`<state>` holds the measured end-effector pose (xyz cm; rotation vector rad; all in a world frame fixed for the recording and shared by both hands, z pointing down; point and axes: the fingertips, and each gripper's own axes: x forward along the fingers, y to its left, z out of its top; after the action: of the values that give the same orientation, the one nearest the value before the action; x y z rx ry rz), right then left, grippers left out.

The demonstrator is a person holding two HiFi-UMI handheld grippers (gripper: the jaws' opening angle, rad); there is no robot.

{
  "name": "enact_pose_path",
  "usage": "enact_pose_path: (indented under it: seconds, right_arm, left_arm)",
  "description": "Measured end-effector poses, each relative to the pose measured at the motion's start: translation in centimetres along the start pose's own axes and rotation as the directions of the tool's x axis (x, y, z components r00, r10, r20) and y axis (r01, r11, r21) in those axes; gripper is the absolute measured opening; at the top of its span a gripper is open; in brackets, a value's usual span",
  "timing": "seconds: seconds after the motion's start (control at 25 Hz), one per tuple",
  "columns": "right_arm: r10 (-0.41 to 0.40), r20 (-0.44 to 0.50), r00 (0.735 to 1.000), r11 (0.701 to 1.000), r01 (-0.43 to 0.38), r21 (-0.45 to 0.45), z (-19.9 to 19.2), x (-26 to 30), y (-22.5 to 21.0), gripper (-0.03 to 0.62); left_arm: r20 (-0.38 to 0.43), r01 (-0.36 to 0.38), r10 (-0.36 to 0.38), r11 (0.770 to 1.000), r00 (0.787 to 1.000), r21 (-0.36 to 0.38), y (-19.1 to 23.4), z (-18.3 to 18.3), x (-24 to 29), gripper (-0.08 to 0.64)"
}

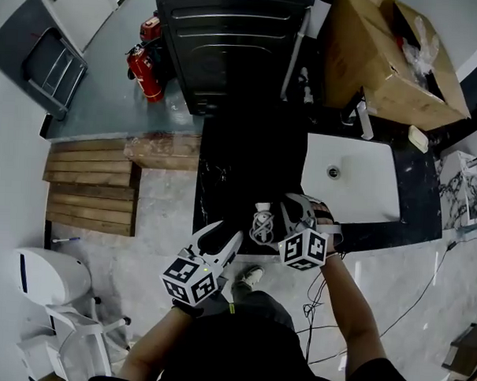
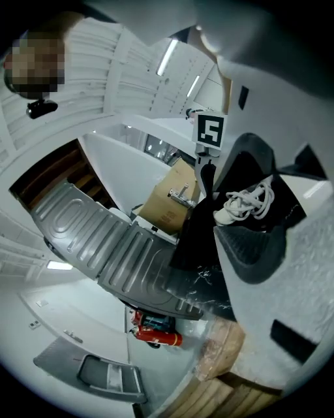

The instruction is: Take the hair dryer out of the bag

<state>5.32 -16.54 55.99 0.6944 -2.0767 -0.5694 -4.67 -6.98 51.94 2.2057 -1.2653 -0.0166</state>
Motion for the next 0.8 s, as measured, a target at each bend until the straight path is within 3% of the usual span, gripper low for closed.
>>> enact_pose_path:
  seconds: [0.12, 0.2, 0.4, 0.52, 0.8]
  right_arm:
    - [0.035, 0.084, 0.996, 0.983, -0.050, 0.179, 1.5, -0.6, -0.8, 0.018]
    - [0.038, 0.132, 0.990, 0.966, -0.071, 0.250, 2.4, -1.1, -1.6, 0.017]
    - [0.029, 0.209, 0.978, 0.944, -0.096, 0.316, 4.2, -2.1, -3.0, 0.017]
    - [0.020, 0.226, 0.974, 0.944, -0.093, 0.317, 4.6, -2.2, -3.6, 0.017]
    - [0.006, 0.256, 0.967, 0.945, -0.090, 0.316, 5.2, -2.4, -5.2, 0.017]
  left_arm:
    - [-0.033, 0.030, -0.033, 0.996, 0.999, -0.081, -0.4, -0.6, 1.4, 0.181]
    - [-0.066, 0.025, -0.030, 0.997, 0.997, -0.078, -0.6, -0.8, 2.7, 0.193]
    - [-0.174, -0.049, 0.059, 0.997, 0.983, 0.063, -0.9, -1.6, 6.9, 0.226]
    - [-0.201, -0.108, 0.146, 0.976, 0.969, 0.188, -0.8, -2.1, 9.2, 0.266]
    - [-0.193, -0.221, 0.282, 0.933, 0.940, 0.285, -0.2, -2.9, 13.2, 0.312]
